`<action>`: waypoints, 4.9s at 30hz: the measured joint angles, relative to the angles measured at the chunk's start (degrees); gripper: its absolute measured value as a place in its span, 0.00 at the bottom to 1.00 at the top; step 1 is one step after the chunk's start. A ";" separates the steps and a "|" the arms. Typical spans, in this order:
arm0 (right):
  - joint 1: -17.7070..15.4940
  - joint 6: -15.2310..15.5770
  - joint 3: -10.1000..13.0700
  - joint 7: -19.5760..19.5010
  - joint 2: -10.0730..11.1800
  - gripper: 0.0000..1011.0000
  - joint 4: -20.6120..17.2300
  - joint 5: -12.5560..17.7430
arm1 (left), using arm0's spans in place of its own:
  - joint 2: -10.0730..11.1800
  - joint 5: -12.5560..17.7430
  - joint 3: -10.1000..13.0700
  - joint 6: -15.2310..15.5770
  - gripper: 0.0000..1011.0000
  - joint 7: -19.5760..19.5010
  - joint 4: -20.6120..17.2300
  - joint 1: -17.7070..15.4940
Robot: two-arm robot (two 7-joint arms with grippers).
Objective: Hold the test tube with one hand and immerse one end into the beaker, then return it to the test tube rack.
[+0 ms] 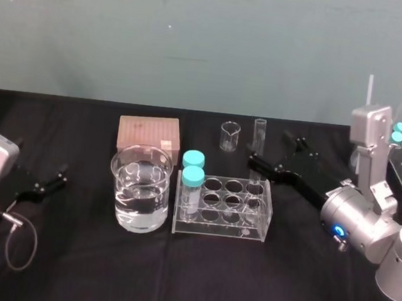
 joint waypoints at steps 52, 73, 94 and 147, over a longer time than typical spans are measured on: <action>3.72 1.57 0.60 3.93 -4.07 0.83 6.93 -5.26 | 0.00 0.00 0.00 0.00 0.99 0.00 0.00 0.00; 3.72 1.64 0.60 3.82 -4.08 0.23 6.91 -5.13 | 0.00 0.00 0.00 0.00 0.99 0.00 0.00 0.00; 3.33 -0.16 0.88 3.86 -4.29 0.22 6.93 -5.52 | 0.00 0.00 0.00 0.00 0.99 0.00 0.00 0.00; 4.31 -10.08 7.75 5.77 -3.47 0.22 -5.17 -5.23 | 0.00 0.00 0.00 0.00 0.99 0.00 0.00 0.00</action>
